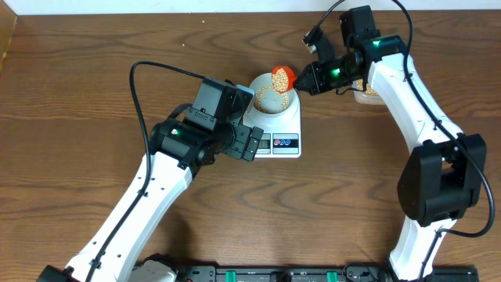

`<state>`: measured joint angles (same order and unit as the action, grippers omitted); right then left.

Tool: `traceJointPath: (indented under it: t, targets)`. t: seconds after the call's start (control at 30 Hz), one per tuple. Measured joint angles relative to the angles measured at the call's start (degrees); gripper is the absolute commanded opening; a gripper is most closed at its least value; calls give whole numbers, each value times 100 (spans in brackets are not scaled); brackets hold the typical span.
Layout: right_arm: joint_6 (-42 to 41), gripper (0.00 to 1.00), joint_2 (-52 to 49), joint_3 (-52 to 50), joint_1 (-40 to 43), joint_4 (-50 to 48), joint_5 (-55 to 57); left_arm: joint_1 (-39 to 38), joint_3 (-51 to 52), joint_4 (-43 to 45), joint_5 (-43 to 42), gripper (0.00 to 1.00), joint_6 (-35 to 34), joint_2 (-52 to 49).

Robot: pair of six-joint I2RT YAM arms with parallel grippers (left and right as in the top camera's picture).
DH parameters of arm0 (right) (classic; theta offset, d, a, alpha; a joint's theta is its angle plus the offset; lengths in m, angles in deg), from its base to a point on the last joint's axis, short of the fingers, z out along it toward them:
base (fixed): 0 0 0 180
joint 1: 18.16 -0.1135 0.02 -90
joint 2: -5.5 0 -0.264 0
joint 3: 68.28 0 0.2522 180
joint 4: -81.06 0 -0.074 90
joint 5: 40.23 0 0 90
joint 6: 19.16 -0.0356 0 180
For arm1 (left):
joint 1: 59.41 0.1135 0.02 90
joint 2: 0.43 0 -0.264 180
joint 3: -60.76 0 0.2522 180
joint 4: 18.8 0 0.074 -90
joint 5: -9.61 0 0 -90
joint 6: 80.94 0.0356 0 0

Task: Scoop item into bowl and weigh 50g on scale
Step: 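Keep tilting the red scoop to pour more soybeans into the bowl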

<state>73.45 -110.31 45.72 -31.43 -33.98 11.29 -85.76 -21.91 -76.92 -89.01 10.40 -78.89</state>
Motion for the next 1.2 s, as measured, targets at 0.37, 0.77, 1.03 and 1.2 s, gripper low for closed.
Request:
traceJointPath:
  t: [0.37, 0.77, 1.03, 1.2]
  targets:
    - [229, 1, 0, 0, -114, 0, 146, 0, 0, 0, 0, 94, 0, 0]
    - [269, 1, 0, 0, -337, 7, 605, 0, 0, 0, 0, 93, 0, 0]
    - [271, 1, 0, 0, -424, 4, 748, 0, 0, 0, 0, 93, 0, 0]
    - [273, 1, 0, 0, -431, 4, 769, 0, 0, 0, 0, 93, 0, 0]
